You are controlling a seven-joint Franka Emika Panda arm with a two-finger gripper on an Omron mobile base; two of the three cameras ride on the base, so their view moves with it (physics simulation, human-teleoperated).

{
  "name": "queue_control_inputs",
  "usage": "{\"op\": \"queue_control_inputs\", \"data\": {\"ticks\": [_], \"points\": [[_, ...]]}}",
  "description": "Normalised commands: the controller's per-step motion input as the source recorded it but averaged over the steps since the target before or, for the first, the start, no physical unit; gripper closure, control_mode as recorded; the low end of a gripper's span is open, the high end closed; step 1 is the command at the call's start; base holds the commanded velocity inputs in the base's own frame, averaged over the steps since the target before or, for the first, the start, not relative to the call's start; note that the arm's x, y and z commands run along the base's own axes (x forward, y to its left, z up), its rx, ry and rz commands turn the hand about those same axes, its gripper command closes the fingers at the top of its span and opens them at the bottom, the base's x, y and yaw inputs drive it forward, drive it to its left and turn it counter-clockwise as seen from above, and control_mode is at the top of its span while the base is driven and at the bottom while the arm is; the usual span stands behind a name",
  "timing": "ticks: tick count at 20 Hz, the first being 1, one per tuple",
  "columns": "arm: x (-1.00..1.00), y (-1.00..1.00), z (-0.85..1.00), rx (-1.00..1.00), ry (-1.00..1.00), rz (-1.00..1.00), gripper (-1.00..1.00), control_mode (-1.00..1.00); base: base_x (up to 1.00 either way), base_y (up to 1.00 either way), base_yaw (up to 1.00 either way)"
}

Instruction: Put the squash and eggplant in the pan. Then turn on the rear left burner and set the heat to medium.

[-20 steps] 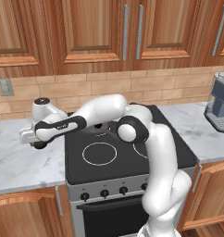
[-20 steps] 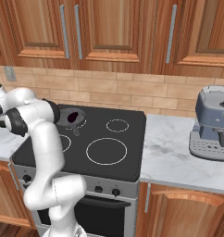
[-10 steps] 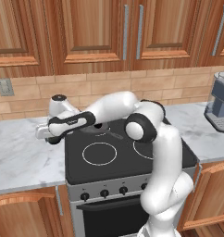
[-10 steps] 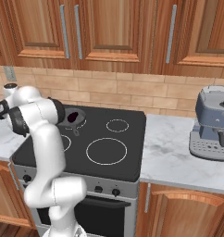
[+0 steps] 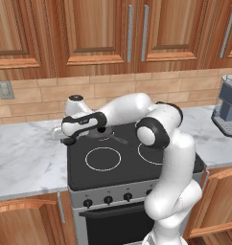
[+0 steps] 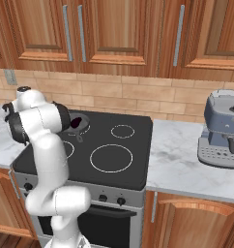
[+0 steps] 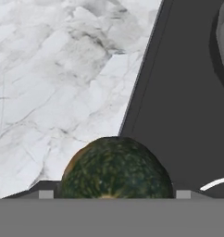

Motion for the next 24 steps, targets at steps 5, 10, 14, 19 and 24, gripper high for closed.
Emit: {"op": "queue_control_inputs", "data": {"ticks": [5, 10, 14, 19, 24], "points": [[0.00, -0.41, 0.28, 0.00, 0.00, 0.00, 1.00, -1.00, 0.00, 0.00, 0.00], [0.00, -0.42, 0.21, 0.00, 0.00, 0.00, 1.00, -1.00, 0.00, 0.00, 0.00], [0.10, -0.42, 0.09, 0.00, 0.00, 0.00, 1.00, -1.00, 0.00, 0.00, 0.00], [0.28, -0.44, 0.00, 0.00, 0.00, 0.00, 1.00, -1.00, 0.00, 0.00, 0.00], [0.27, -0.40, 0.00, 0.00, 0.00, 0.00, 1.00, -1.00, 0.00, 0.00, 0.00]]}}
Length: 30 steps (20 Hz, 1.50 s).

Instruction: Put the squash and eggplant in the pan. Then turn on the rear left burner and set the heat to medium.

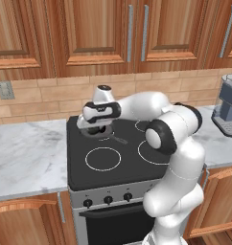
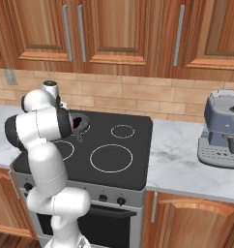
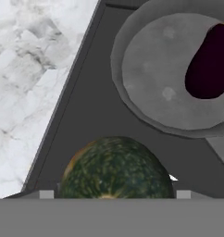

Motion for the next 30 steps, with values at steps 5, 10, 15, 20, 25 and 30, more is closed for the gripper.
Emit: {"op": "queue_control_inputs", "data": {"ticks": [5, 10, 15, 20, 25, 30], "points": [[0.24, -0.34, 0.00, 0.00, 0.00, 0.00, 1.00, -1.00, 0.00, 0.00, 0.00], [0.28, -0.29, 0.00, 0.00, 0.00, 0.00, 1.00, -1.00, 0.00, 0.00, 0.00], [0.39, -0.15, -0.03, 0.00, 0.00, 0.00, 1.00, -1.00, 0.00, 0.00, 0.00], [0.28, 0.00, -0.05, 0.00, 0.00, 0.00, 1.00, -1.00, 0.00, 0.00, 0.00], [0.26, 0.00, -0.06, 0.00, 0.01, 0.00, 1.00, -1.00, 0.00, 0.00, 0.00], [0.08, 0.08, -0.03, -0.02, 0.08, 0.00, 1.00, -1.00, 0.00, 0.00, 0.00]]}}
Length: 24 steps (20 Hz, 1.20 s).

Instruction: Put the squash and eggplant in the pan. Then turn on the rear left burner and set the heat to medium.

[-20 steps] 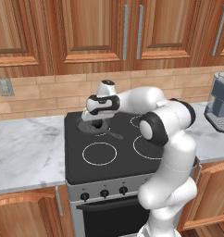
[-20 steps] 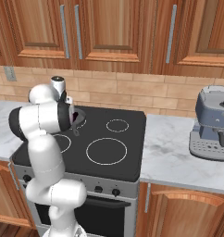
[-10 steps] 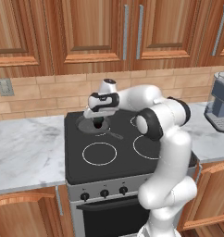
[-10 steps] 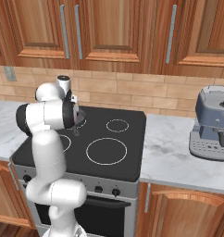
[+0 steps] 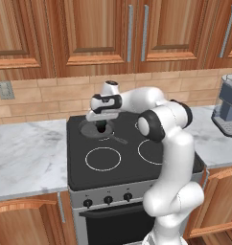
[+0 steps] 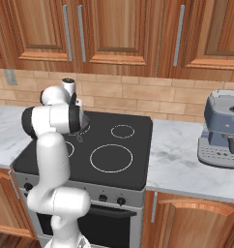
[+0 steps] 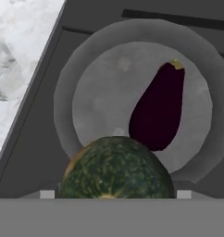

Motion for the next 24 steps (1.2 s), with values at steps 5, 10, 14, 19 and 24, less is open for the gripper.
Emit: {"op": "queue_control_inputs", "data": {"ticks": [5, 10, 14, 19, 24], "points": [[0.00, 0.23, -0.02, -0.02, 0.09, 0.00, 1.00, -1.00, 0.00, 0.00, 0.00], [0.01, 0.23, -0.06, -0.04, 0.05, 0.00, 1.00, -1.00, 0.00, 0.00, 0.00], [0.05, 0.01, -0.26, -0.04, 0.01, 0.00, 1.00, -1.00, 0.00, 0.00, 0.00], [0.04, 0.00, -0.32, 0.00, 0.00, 0.00, 1.00, -1.00, 0.00, 0.00, 0.00], [0.13, 0.00, -0.21, 0.00, 0.00, 0.00, 1.00, -1.00, 0.00, 0.00, 0.00]]}}
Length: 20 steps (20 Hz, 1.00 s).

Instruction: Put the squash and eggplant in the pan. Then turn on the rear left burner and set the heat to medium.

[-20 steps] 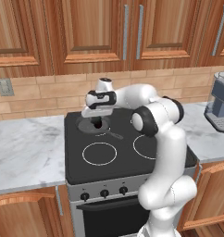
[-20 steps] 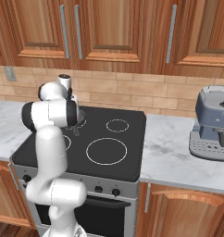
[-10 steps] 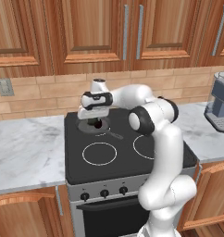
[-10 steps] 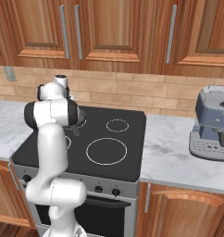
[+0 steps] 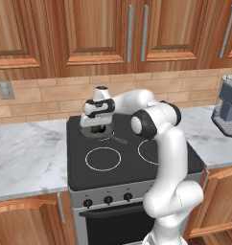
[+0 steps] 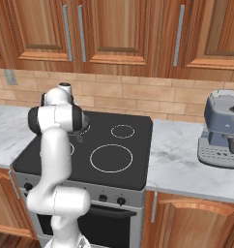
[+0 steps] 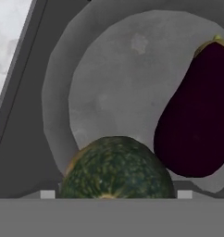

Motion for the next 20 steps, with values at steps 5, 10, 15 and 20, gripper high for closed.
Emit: {"op": "queue_control_inputs", "data": {"ticks": [5, 10, 15, 20], "points": [[0.19, 0.00, -0.11, 0.00, 0.00, 0.00, 1.00, -1.00, 0.00, 0.00, 0.00], [0.20, 0.00, -0.03, 0.00, 0.00, 0.00, 1.00, -1.00, 0.00, 0.00, 0.00], [0.22, 0.04, 0.00, 0.00, 0.00, 0.00, 1.00, -1.00, 0.00, 0.00, 0.00], [0.07, 0.07, -0.05, 0.00, 0.00, 0.00, 1.00, -1.00, 0.00, 0.00, 0.00]]}}
